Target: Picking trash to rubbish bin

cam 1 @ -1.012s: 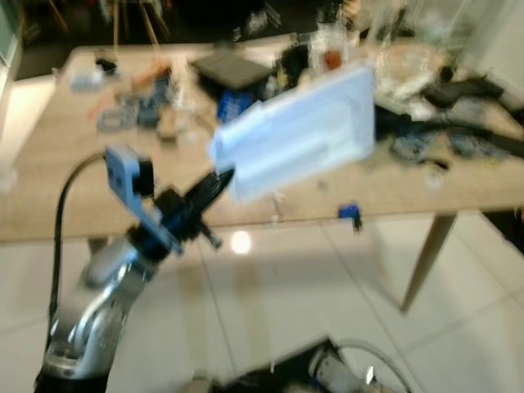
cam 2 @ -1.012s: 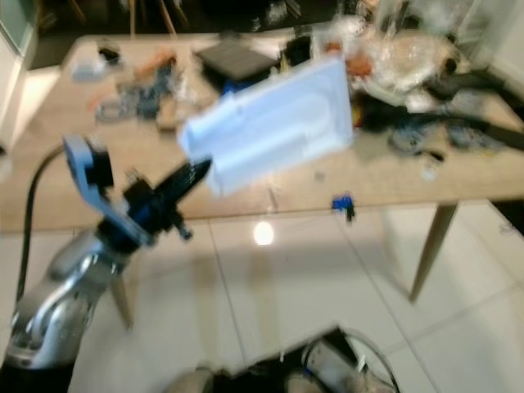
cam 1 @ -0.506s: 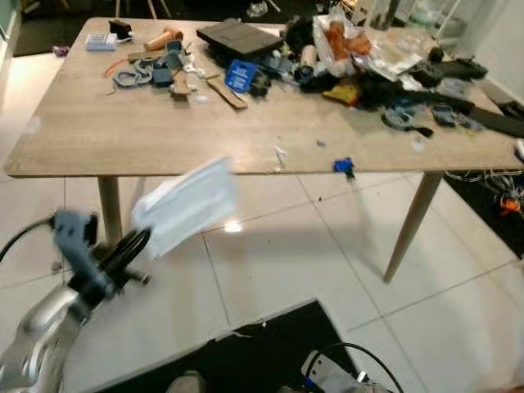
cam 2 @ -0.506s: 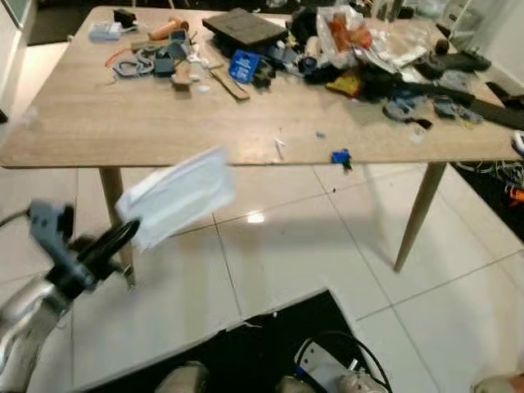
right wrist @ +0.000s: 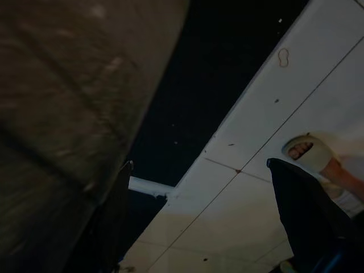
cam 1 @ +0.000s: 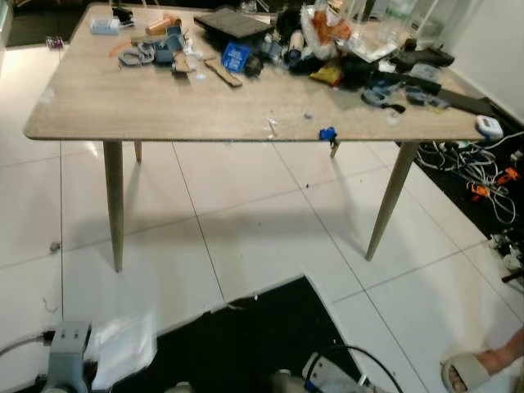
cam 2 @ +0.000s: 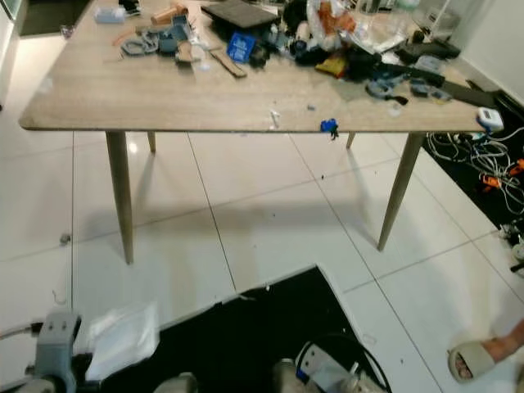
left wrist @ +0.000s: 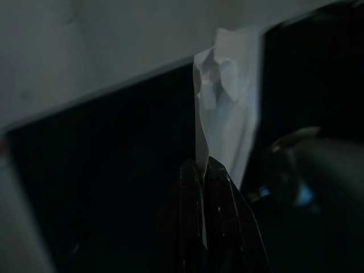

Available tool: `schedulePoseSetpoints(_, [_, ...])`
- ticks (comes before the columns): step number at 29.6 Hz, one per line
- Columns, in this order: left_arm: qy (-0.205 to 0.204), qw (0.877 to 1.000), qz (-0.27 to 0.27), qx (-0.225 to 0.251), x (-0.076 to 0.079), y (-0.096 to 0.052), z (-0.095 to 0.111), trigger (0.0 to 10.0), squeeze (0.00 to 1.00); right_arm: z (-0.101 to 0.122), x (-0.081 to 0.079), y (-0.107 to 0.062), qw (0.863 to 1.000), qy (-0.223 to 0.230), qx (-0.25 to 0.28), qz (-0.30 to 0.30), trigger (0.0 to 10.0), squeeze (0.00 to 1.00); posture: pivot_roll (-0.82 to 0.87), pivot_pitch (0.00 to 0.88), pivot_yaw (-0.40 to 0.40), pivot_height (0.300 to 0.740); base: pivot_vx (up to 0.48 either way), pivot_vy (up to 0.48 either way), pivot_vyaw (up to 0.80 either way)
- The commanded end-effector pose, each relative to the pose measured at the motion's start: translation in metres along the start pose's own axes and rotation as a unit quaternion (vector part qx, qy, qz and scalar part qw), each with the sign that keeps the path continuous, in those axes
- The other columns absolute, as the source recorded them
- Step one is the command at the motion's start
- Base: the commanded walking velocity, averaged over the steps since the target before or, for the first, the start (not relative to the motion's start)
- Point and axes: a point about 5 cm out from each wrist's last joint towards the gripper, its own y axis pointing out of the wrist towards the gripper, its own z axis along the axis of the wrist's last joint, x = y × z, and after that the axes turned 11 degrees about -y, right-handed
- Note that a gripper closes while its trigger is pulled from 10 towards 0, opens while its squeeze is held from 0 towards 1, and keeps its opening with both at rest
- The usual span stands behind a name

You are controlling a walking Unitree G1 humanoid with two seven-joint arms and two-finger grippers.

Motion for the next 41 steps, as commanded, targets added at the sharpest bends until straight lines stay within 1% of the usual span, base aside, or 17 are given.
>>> schedulePoseSetpoints(1, [0.017,0.999,0.019,-0.043,0.01,0.0,-0.029,10.0,0.0,0.011,-0.007,0.001,1.0,-0.003,0.02,0.015,10.0,0.0,0.1,0.142,-0.019,0.74,0.0,0.0,-0.77])
schedulePoseSetpoints(2, [0.024,0.998,0.023,-0.054,0.012,-0.001,-0.036,10.0,0.0,0.011,-0.007,0.001,1.0,-0.003,0.02,0.015,10.0,0.0,0.1,0.142,-0.019,0.74,0.0,0.0,-0.77])
schedulePoseSetpoints(3, [0.024,0.998,0.023,-0.054,0.012,-0.001,-0.036,10.0,0.0,0.011,-0.007,0.001,1.0,-0.003,0.02,0.015,10.0,0.0,0.1,0.142,-0.019,0.74,0.0,0.0,-0.77])
schedulePoseSetpoints(4, [0.033,0.996,0.028,-0.073,0.014,-0.002,-0.045,10.0,0.0,0.011,-0.007,0.001,1.0,-0.004,0.019,0.015,10.0,0.0,0.1,0.142,-0.019,0.74,0.0,0.0,-0.77])
schedulePoseSetpoints(5, [0.033,0.996,0.028,-0.073,0.014,-0.002,-0.045,10.0,0.0,0.011,-0.007,0.001,1.0,-0.004,0.019,0.015,10.0,0.0,0.1,0.142,-0.019,0.74,0.0,0.0,-0.77])
schedulePoseSetpoints(6, [0.055,0.99,0.034,-0.122,0.022,-0.007,-0.07,10.0,0.0,0.011,-0.007,0.001,1.0,-0.007,0.019,0.015,10.0,0.0,0.1,0.141,-0.026,0.74,0.0,0.0,-0.77])
schedulePoseSetpoints(7, [0.055,0.99,0.034,-0.122,0.022,-0.007,-0.07,10.0,0.0,0.011,-0.007,0.001,1.0,-0.007,0.019,0.015,10.0,0.0,0.1,0.141,-0.026,0.74,0.0,0.0,-0.77])
schedulePoseSetpoints(9, [0.07,0.985,0.035,-0.152,0.028,-0.011,-0.085,10.0,0.0,0.012,-0.007,0.001,1.0,-0.008,0.019,0.015,10.0,0.0,0.1,0.141,-0.026,0.74,0.0,0.0,-0.77])
schedulePoseSetpoints(10, [0.07,0.985,0.035,-0.152,0.028,-0.011,-0.085,10.0,0.0,0.012,-0.007,0.001,1.0,-0.008,0.019,0.015,10.0,0.0,0.1,0.141,-0.026,0.74,0.0,0.0,-0.77])
schedulePoseSetpoints(14, [0.095,0.977,0.027,-0.191,0.041,-0.017,-0.108,10.0,0.0,0.012,-0.007,0.001,1.0,-0.01,0.018,0.017,10.0,0.0,0.1,0.141,-0.026,0.74,0.0,0.0,-0.77])
schedulePoseSetpoints(15, [0.095,0.977,0.027,-0.191,0.041,-0.017,-0.108,10.0,0.0,0.012,-0.007,0.001,1.0,-0.01,0.018,0.017,10.0,0.0,0.1,0.141,-0.026,0.74,0.0,0.0,-0.77])
schedulePoseSetpoints(16, [0.125,0.973,0.013,-0.196,0.048,-0.017,-0.111,10.0,0.0,0.012,-0.007,0.001,1.0,-0.012,0.018,0.017,10.0,0.0,0.11,0.137,-0.027,0.74,0.0,0.0,-0.77])
schedulePoseSetpoints(17, [0.125,0.973,0.013,-0.196,0.048,-0.017,-0.111,10.0,0.0,0.012,-0.007,0.001,1.0,-0.012,0.018,0.017,10.0,0.0,0.11,0.137,-0.027,0.74,0.0,0.0,-0.77])
schedulePoseSetpoints(20, [0.155,0.968,-0.001,-0.195,0.055,-0.016,-0.111,10.0,0.0,0.012,-0.007,0.001,1.0,-0.015,0.017,0.018,10.0,0.0,0.11,0.135,-0.029,0.74,0.0,0.0,-0.77])
schedulePoseSetpoints(26, [0.193,0.962,-0.021,-0.194,0.066,-0.012,-0.107,10.0,0.0,0.012,-0.007,0.001,1.0,-0.019,0.017,0.017,10.0,0.0,0.11,0.127,-0.028,0.74,0.0,0.0,-0.77])
schedulePoseSetpoints(31, [0.205,0.96,-0.028,-0.19,0.07,-0.009,-0.103,10.0,0.0,0.012,-0.007,0.001,0.999,-0.02,0.018,0.017,10.0,0.0,0.11,0.127,-0.028,0.74,0.0,0.0,-0.77])
schedulePoseSetpoints(41, [0.211,0.958,-0.032,-0.19,0.069,-0.011,-0.106,10.0,0.0,0.012,-0.007,0.001,0.999,-0.02,0.017,0.019,10.0,0.0,0.11,0.132,-0.022,0.74,0.0,0.0,-0.77])
